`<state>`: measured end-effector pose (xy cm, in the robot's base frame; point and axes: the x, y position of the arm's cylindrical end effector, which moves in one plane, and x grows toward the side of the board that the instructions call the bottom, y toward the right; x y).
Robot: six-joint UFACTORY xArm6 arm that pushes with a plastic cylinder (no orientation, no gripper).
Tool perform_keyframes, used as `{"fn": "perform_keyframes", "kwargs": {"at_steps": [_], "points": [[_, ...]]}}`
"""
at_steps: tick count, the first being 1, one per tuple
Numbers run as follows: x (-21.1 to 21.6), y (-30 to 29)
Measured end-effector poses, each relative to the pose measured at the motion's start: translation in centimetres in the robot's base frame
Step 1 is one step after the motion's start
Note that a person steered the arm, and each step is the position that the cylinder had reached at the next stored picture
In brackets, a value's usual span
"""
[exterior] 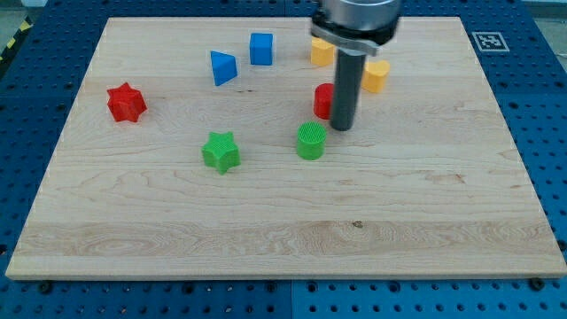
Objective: Push the red circle above the green star
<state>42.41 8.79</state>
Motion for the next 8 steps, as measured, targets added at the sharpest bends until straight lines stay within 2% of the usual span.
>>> {"fn": "perform_keyframes", "kwargs": {"at_steps": [1, 3, 5, 8], "points": [[-1.6, 2.4], [-4.2, 3.1], [-3.9, 2.8], [-3.7, -2.5]]}}
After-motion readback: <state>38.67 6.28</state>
